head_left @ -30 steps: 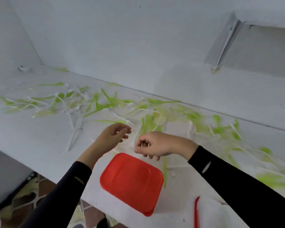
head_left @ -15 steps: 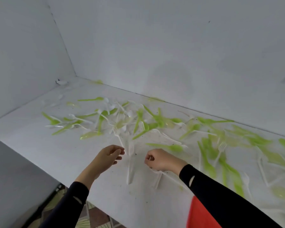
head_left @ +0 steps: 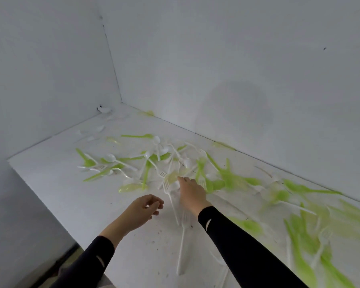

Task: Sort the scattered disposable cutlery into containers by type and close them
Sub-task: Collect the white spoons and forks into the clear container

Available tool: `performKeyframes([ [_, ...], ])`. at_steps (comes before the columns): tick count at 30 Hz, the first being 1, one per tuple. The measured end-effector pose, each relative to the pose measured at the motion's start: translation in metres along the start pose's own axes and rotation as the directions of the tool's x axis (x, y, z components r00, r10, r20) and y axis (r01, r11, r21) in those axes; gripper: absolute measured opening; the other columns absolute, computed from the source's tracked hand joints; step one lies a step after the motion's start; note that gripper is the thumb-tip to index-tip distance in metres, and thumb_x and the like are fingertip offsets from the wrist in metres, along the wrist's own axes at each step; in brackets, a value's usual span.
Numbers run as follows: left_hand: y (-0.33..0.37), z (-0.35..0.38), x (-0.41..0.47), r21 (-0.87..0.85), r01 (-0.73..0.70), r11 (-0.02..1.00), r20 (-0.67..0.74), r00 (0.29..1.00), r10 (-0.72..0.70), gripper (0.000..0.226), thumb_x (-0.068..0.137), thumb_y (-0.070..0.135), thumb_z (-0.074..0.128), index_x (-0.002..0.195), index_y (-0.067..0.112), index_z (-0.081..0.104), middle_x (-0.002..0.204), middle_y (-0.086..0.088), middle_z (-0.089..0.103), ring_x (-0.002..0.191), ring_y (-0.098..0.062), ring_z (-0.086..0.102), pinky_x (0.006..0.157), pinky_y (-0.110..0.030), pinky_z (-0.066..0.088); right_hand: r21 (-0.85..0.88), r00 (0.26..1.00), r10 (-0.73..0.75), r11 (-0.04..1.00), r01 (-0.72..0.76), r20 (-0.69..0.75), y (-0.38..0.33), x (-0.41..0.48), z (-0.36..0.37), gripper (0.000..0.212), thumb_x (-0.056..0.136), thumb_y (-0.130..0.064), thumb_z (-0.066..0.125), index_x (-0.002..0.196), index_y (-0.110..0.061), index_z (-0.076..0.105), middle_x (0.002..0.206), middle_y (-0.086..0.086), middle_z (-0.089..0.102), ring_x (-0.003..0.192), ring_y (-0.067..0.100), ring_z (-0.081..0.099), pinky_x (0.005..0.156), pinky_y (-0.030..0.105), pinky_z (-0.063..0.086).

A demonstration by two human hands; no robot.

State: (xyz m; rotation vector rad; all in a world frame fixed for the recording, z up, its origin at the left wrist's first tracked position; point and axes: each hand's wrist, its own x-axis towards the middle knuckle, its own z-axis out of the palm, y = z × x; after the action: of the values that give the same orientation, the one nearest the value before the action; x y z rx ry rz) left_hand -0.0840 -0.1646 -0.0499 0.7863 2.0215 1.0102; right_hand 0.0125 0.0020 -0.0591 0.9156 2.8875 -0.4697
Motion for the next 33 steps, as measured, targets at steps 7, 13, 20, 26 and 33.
performKeyframes([
  [7,0.003,-0.004,0.032,-0.029,-0.065,0.997,-0.068,0.996,0.063,0.019,0.099,0.011,0.050,0.098,0.019,0.067,0.093,0.003,0.074,0.080,-0.009,0.070,0.071,-0.022,0.052,-0.269,0.991,-0.126,0.957,0.108,-0.048,0.001,0.028,0.020,0.048,0.096,-0.013,0.047,0.143,-0.015,0.039,0.137,0.010,0.044,0.129,0.033,0.039,0.101,0.044,0.035],
  [13,0.025,-0.017,0.111,0.022,-0.222,0.975,-0.151,0.963,0.223,0.023,0.096,0.009,0.053,0.091,0.027,0.066,0.082,0.009,0.073,0.073,-0.007,0.068,0.076,-0.022,0.052,-0.276,0.892,-0.313,0.934,0.227,-0.326,0.009,0.042,0.018,0.015,0.082,-0.028,0.061,0.084,-0.019,0.073,0.092,0.001,0.063,0.089,0.025,0.060,0.078,0.038,0.049],
  [20,0.066,-0.002,0.217,0.534,-0.618,0.577,0.340,0.782,0.523,0.035,0.093,0.008,0.055,0.127,0.014,0.060,0.117,-0.005,0.068,0.116,-0.027,0.058,0.092,-0.030,0.041,0.210,0.552,0.113,0.971,0.116,-0.826,-0.001,0.047,-0.039,0.015,0.089,-0.022,0.058,0.079,-0.019,0.047,0.067,-0.011,0.043,0.058,0.011,0.041,0.056,0.026,0.037],
  [26,0.078,0.011,0.251,0.687,-0.715,0.133,0.670,0.693,0.265,0.050,0.099,0.020,0.052,0.147,0.021,0.038,0.138,-0.006,0.050,0.131,-0.023,0.041,0.102,-0.034,0.038,0.352,0.616,0.777,0.617,-0.704,-0.130,0.051,0.045,-0.037,0.031,0.092,-0.034,0.051,0.116,-0.015,0.046,0.092,0.000,0.061,0.082,0.024,0.059,0.068,0.031,0.040],
  [33,0.073,0.000,0.262,0.373,-0.913,0.167,0.761,0.404,0.507,0.023,0.091,0.017,0.066,0.111,0.008,0.062,0.105,-0.007,0.067,0.105,-0.025,0.056,0.092,-0.041,0.045,0.186,0.602,0.798,0.598,-0.780,-0.039,0.059,0.040,-0.023,0.047,0.096,-0.056,0.042,0.122,-0.019,0.053,0.107,0.001,0.064,0.099,0.024,0.062,0.072,0.030,0.038],
])
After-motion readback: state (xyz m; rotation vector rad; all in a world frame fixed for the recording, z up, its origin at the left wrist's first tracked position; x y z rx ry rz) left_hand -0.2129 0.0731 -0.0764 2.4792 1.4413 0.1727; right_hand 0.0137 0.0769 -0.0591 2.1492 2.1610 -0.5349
